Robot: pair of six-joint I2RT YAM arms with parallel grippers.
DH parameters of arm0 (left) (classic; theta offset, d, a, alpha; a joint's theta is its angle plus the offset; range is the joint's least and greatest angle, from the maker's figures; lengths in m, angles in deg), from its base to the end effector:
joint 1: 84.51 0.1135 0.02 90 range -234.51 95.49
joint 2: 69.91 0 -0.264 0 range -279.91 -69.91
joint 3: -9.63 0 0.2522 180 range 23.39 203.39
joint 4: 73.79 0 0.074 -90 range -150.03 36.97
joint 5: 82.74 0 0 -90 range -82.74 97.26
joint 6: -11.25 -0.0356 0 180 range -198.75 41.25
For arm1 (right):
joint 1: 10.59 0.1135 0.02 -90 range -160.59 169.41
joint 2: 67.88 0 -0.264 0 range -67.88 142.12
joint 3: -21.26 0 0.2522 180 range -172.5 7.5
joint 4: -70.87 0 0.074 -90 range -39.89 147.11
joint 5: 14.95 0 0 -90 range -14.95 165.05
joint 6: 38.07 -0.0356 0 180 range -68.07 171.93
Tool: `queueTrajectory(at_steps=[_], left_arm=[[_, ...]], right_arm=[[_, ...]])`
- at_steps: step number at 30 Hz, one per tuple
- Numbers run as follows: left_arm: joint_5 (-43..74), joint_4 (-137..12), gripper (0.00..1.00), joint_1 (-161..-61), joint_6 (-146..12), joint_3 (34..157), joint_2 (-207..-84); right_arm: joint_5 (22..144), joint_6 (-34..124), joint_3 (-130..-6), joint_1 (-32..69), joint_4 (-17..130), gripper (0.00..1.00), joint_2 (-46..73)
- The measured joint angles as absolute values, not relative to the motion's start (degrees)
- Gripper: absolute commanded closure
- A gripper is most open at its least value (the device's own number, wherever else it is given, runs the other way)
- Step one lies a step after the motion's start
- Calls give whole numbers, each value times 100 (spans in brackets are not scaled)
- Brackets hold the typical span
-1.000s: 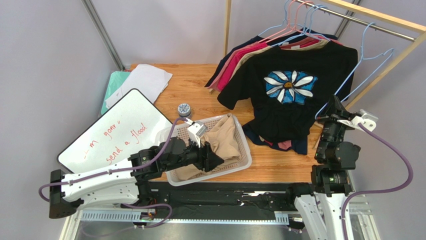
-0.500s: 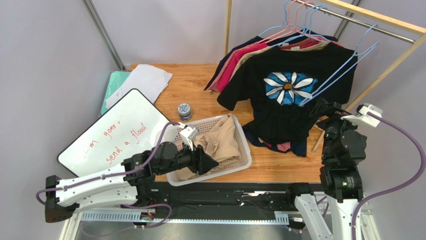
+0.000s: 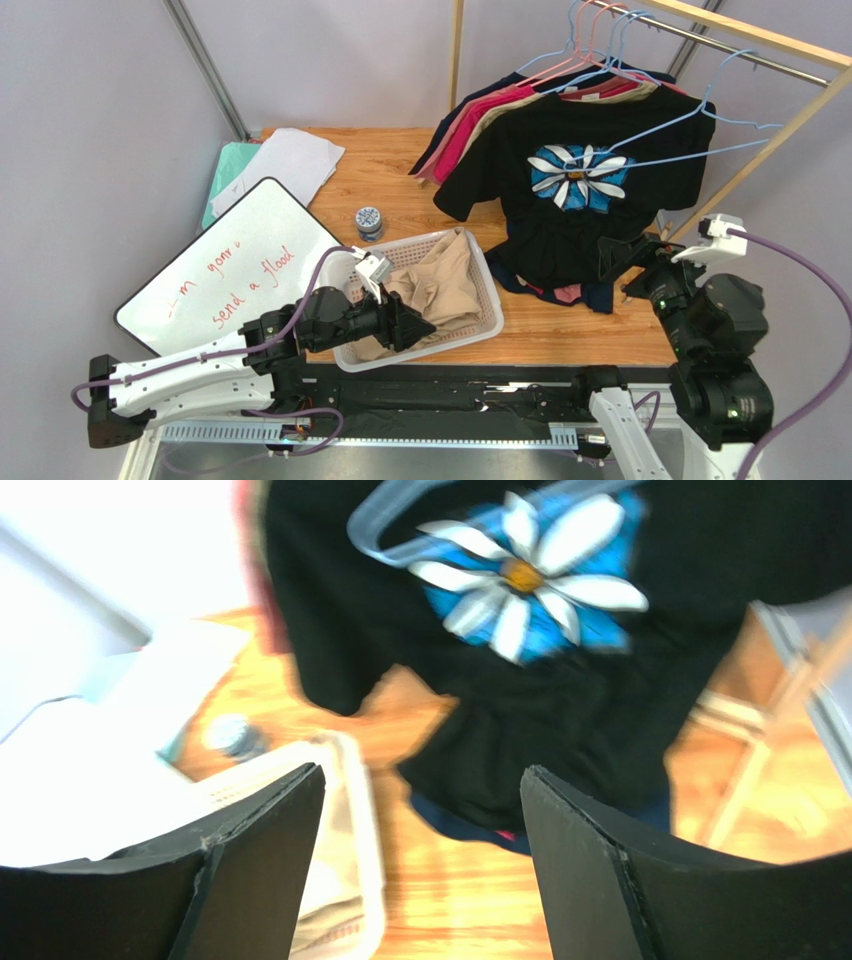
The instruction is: Remove the t-shirt from the hanger
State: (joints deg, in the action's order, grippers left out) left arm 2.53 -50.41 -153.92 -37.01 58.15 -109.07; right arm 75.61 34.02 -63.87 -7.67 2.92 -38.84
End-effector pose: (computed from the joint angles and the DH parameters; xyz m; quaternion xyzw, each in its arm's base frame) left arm 0.0627 -0.1584 0.2947 0.1636 0.7707 -0.4889 0.3745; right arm 0.0371 0.0022 0.4284 0.0982 0.7701 0.1177 0.6192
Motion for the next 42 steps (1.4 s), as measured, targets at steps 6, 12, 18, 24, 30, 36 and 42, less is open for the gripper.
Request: queueTrajectory(at_steps=[6, 12, 18, 24, 30, 36, 42], left_arm=[[270, -5135, 36, -15392, -3819, 5643, -10607], [312, -5218, 36, -15392, -3959, 5645, -10559], [572, -5220, 36, -15392, -3963, 5645, -10524], [707, -5209, 36, -15392, -3959, 5645, -10201], [703, -5019, 36, -15392, -4011, 5831, -10072], [703, -4872, 36, -15392, -4081, 6117, -10142], [703, -4783, 36, -15392, -4134, 6156, -10146]], right_arm=[[8771, 3328, -7889, -767, 141, 21, -3499], [9394, 2860, -8269, -767, 786, 31, -2630], [9373, 2123, -8282, -767, 2084, 45, -1329], [8903, 1511, -8345, -763, 2947, 47, -208], [8124, 1179, -8420, -629, 3402, 54, 339], [7370, 1120, -8700, -369, 3682, 60, 774], [6737, 1129, -8835, -186, 3767, 60, 1108]])
